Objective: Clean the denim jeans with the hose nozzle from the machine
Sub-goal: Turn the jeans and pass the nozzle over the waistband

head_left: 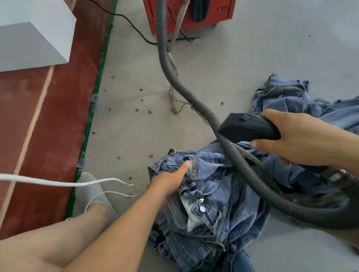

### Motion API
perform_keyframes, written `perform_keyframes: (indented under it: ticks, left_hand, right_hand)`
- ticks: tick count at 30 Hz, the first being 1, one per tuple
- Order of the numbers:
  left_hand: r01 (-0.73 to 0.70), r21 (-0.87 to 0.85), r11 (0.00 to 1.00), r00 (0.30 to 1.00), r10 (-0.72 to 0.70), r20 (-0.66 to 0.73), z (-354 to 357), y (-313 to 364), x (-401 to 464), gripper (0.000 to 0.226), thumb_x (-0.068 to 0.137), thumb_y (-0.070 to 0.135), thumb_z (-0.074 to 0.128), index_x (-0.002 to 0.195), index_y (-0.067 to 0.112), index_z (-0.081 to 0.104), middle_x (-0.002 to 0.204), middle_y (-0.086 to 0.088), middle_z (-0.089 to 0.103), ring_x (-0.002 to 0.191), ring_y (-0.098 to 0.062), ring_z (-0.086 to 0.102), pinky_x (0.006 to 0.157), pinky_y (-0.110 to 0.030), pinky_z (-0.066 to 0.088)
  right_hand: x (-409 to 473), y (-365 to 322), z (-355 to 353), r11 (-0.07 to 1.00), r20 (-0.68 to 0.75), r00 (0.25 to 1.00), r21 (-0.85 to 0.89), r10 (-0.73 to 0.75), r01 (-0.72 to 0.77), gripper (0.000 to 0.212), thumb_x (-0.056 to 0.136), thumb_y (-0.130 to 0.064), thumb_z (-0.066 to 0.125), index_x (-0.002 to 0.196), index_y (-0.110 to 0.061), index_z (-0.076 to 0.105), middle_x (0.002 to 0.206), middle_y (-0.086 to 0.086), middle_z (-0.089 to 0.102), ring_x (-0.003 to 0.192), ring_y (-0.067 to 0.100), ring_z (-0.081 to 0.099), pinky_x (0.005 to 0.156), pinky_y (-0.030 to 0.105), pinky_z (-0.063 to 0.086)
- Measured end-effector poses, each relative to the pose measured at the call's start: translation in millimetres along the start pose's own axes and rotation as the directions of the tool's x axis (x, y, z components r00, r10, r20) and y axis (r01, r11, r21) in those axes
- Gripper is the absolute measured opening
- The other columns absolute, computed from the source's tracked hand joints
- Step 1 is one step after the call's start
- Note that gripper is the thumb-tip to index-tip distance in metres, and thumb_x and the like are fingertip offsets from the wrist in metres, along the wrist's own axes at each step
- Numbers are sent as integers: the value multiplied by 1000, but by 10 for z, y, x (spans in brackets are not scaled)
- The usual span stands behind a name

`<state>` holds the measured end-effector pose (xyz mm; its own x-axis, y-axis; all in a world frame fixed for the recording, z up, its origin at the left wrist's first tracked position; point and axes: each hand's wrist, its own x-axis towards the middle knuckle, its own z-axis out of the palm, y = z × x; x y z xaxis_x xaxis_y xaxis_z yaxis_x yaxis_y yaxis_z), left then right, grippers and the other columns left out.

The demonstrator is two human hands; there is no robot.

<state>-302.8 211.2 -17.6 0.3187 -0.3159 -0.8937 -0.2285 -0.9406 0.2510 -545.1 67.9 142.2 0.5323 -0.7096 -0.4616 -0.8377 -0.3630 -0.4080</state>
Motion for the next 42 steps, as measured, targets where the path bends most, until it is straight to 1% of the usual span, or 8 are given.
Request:
perform_keyframes:
  ticks: [4, 9, 13, 15, 19, 24, 30, 42]
  left_hand:
    - [16, 75, 997, 988, -27, 151, -68, -74, 8, 99, 63, 81, 77, 130, 11, 59, 109, -4, 70, 95, -22, 67, 80, -40, 59]
    - [-97, -328, 940, 995, 93, -28, 55, -159, 92, 82, 87, 0, 74, 157, 14, 34, 148, -15, 54, 123, -35, 61, 100, -50, 55]
    - [-37, -814, 580, 996, 86, 16, 46, -96, 100, 70, 83, -27, 41, 143, 10, 43, 132, -28, 57, 108, -44, 66, 89, -61, 58]
    - [67, -910, 409, 979, 148, 138, 5, -81, 87, 61, 79, -15, 50, 136, 7, 50, 128, -28, 61, 108, -46, 66, 89, -59, 58]
    - [181, -846, 502, 903, 257, 345, -111, -10, 109, 63, 92, 57, 65, 130, 6, 71, 129, -24, 68, 114, -40, 69, 108, -57, 48]
    - [-122, -743, 658, 992, 60, -109, -54, 35, 260, 8, 95, -4, 63, 99, -1, 69, 104, -26, 74, 83, -37, 74, 74, -48, 62]
    - [129, -952, 277, 910, 349, 225, -164, 115, 26, 44, 86, 9, 51, 124, -7, 66, 134, -29, 63, 127, -50, 58, 111, -62, 44]
    - [120, -916, 384, 790, 522, 322, -13, 330, -292, 42, 93, 29, 52, 110, 1, 79, 124, -22, 71, 109, -33, 72, 91, -43, 60]
  right_hand:
    - [10, -15, 38, 998, -16, 1000, -53, -21, 20, 24, 90, -53, 67, 94, -37, 49, 63, -12, 67, 48, -1, 63, 45, 17, 40]
    - [34, -26, 81, 997, 2, 1000, -81, -14, 14, 24, 90, -53, 67, 94, -39, 47, 73, -4, 69, 54, -3, 64, 51, 25, 47]
    - [29, -11, 104, 995, -2, 1000, -100, 26, -26, 26, 90, -53, 67, 91, -38, 46, 73, -5, 68, 55, -4, 63, 54, 29, 51]
    - [28, -14, 110, 992, 8, 999, -120, 38, -37, 26, 90, -54, 66, 90, -38, 46, 73, -6, 67, 55, -5, 62, 59, 33, 55]
    - [36, -54, 143, 993, 44, 999, -118, 18, -13, 26, 91, -53, 67, 90, -37, 46, 74, -7, 66, 58, -5, 63, 57, 29, 53]
    - [95, -116, 167, 990, 59, 998, -141, -1, 10, 26, 91, -55, 65, 91, -38, 45, 71, -9, 64, 59, -6, 61, 53, 23, 44]
    - [128, -181, 134, 991, 65, 998, -130, -21, 29, 26, 92, -54, 66, 90, -38, 46, 70, -9, 64, 63, -7, 61, 52, 22, 43]
    - [141, -299, 258, 996, -37, 996, -37, 84, -85, 28, 97, -48, 63, 106, -25, 49, 84, -2, 62, 71, 12, 61, 59, 32, 42]
